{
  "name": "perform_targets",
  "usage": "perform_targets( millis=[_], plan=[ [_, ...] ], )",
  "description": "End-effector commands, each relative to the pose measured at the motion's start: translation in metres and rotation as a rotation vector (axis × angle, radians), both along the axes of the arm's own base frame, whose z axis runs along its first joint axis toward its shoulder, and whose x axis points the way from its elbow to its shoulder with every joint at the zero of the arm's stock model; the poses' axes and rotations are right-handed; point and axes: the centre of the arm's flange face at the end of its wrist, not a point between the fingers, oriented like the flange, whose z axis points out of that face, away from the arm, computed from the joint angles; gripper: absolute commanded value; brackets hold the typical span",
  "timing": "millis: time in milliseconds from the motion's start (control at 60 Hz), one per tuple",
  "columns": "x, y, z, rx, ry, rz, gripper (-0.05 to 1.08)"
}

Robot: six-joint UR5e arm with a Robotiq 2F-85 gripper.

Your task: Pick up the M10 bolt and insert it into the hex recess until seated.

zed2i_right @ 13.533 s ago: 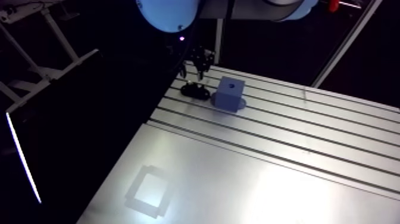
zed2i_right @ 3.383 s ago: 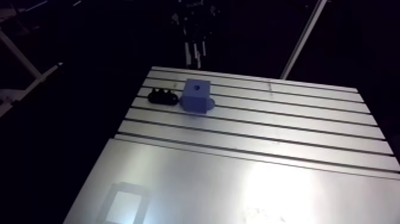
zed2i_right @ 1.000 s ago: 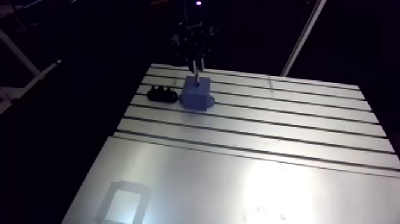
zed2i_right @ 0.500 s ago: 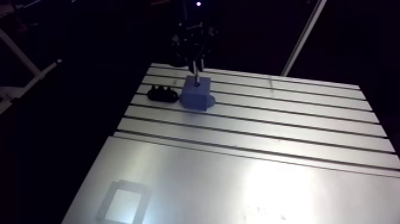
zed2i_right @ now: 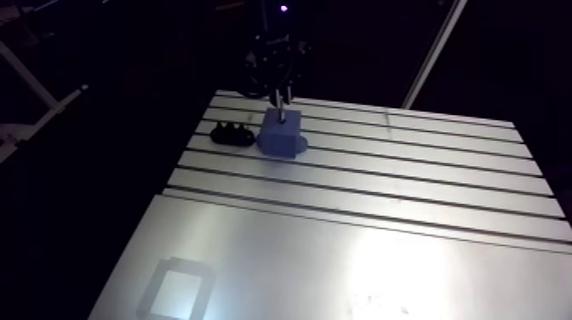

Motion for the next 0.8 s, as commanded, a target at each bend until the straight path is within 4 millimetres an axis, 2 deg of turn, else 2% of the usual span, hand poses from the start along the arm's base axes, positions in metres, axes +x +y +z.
perform_targets(
  millis=[17,800],
  plan=[
    [0.0008,-0.0006,-0.001,0.001,-0.001,-0.003,1.03],
    [-0.0014,-0.0011,-0.0064,-0.005,0.021,-0.004,1.03]
  ],
)
